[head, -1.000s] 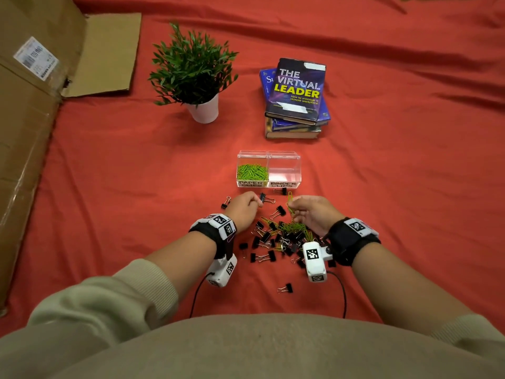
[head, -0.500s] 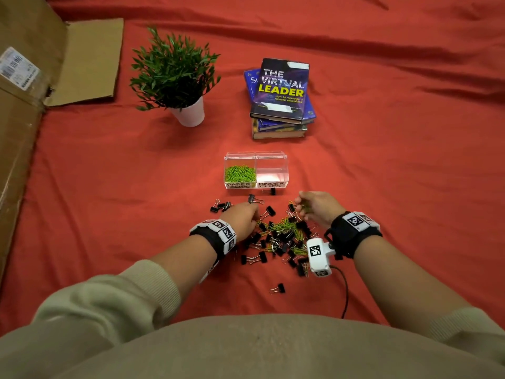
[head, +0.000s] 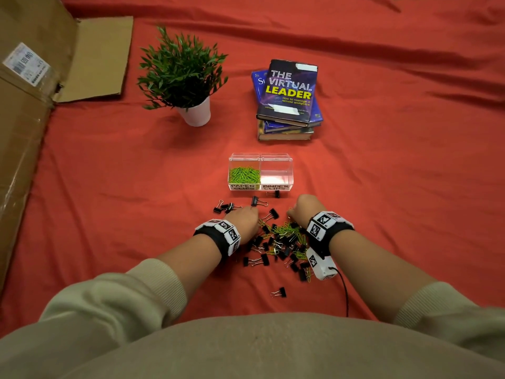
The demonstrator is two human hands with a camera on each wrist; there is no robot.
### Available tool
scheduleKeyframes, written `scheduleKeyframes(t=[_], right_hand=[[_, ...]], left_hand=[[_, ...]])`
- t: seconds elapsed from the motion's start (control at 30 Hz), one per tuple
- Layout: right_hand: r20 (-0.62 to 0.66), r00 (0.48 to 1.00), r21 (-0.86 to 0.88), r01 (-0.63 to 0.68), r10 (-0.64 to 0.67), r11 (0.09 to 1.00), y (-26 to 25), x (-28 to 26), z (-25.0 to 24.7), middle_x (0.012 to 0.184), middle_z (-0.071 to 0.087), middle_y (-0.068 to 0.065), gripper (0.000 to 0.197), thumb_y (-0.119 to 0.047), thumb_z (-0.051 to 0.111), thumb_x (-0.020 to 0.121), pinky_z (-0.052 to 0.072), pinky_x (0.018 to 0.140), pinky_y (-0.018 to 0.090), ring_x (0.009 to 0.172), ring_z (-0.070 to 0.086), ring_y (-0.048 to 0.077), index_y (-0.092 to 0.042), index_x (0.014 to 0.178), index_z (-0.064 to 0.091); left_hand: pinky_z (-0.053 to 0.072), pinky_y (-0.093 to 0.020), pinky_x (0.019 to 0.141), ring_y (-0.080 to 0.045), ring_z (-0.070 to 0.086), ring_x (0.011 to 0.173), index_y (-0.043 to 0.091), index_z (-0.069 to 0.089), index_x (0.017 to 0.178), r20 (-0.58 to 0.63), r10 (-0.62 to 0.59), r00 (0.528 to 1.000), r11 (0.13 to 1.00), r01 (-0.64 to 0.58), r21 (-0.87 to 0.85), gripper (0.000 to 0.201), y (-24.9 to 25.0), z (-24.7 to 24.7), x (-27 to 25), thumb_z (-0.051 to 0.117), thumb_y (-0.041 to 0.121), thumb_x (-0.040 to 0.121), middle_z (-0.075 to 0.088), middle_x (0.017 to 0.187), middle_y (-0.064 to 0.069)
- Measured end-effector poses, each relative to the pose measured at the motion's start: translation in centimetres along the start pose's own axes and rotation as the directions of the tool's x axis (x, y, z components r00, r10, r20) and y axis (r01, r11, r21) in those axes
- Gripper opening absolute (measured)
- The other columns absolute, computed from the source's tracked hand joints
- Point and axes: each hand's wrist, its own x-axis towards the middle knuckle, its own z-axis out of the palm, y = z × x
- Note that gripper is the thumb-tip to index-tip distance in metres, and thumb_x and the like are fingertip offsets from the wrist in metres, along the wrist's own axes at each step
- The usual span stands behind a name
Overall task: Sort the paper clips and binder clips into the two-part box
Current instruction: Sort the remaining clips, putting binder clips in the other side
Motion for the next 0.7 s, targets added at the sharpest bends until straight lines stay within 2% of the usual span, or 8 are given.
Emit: scheduleKeyframes(t=[0.1,0.2,0.33,0.4,0.5,0.57,0.7], right_hand=[[0.033,0.999,0.002,0.011,-0.011,1.0,-0.4,-0.2,0.3,0.062,0.049,0.004,0.034,-0.027,0.055,0.087,0.046,0.055,0.028,0.062,0.054,0.026,-0.011,0.059,0.044],[0.063,0.997,0.137,0.028,-0.036,0.99,-0.6,-0.5,0.4,0.058,0.043,0.001,0.03,-0.023,0.053,0.087,0.041,0.052,0.027,0.053,0.043,0.021,-0.014,0.06,0.043],[0.009,0.996,0.357,0.078,-0.087,0.931,0.1,-0.9,-0.3,0.067,0.052,0.006,0.021,-0.017,0.051,0.088,0.04,0.051,0.027,0.058,0.045,0.019,-0.014,0.068,0.049],[-0.03,0.996,0.398,0.084,-0.079,0.913,0.5,-1.1,-1.0,0.071,0.055,0.009,0.018,-0.015,0.051,0.089,0.042,0.051,0.025,0.057,0.047,0.018,-0.011,0.072,0.052],[-0.074,0.996,0.306,0.079,-0.059,0.949,0.7,-0.9,-1.3,0.075,0.062,0.009,0.016,-0.013,0.051,0.087,0.049,0.054,0.029,0.059,0.053,0.016,-0.01,0.072,0.054],[-0.058,0.997,0.168,0.067,-0.058,0.984,0.4,-1.1,-1.1,0.077,0.063,0.01,0.015,-0.017,0.053,0.086,0.055,0.065,0.035,0.067,0.059,0.022,-0.007,0.074,0.057],[0.006,0.996,-0.122,0.094,-0.094,0.988,-0.9,-1.7,-0.4,0.081,0.057,0.008,0.015,-0.017,0.051,0.09,0.054,0.067,0.034,0.074,0.059,0.027,-0.006,0.086,0.059]], left_hand=[[0.046,-0.042,0.088,-0.032,0.056,0.107,0.007,0.047,0.115,-0.071,0.014,0.997,0.999,-0.016,-0.028,0.027,0.0,0.3,-0.3,0.05,0.021,0.092,0.057,0.117,-0.013],[0.045,-0.042,0.086,-0.031,0.056,0.106,0.01,0.046,0.113,-0.106,0.042,0.993,0.999,-0.043,-0.01,0.025,0.0,0.4,-0.5,0.051,0.023,0.092,0.057,0.116,-0.012],[0.045,-0.041,0.088,-0.031,0.056,0.108,0.009,0.048,0.112,-0.092,0.046,0.995,0.999,-0.046,-0.006,0.024,-0.3,0.4,-0.5,0.05,0.026,0.094,0.057,0.116,-0.012],[0.045,-0.041,0.088,-0.031,0.056,0.107,0.007,0.048,0.113,-0.081,0.037,0.996,0.999,-0.038,-0.011,0.025,-0.3,0.5,-0.6,0.047,0.025,0.096,0.057,0.116,-0.013],[0.044,-0.04,0.086,-0.032,0.056,0.105,0.005,0.048,0.115,-0.074,0.029,0.997,0.998,-0.033,-0.045,0.026,-0.4,0.4,-0.9,0.04,0.02,0.097,0.057,0.116,-0.015],[0.044,-0.039,0.084,-0.031,0.055,0.099,0.004,0.049,0.112,-0.07,0.0,0.998,0.992,-0.009,-0.128,0.024,-0.6,0.2,-1.1,0.038,0.018,0.096,0.056,0.111,-0.016],[0.037,-0.032,0.065,-0.023,0.048,0.075,0.011,0.044,0.087,-0.134,-0.106,0.985,0.924,0.048,-0.379,0.009,-1.1,-0.5,-1.4,0.041,0.015,0.093,0.051,0.084,-0.007]])
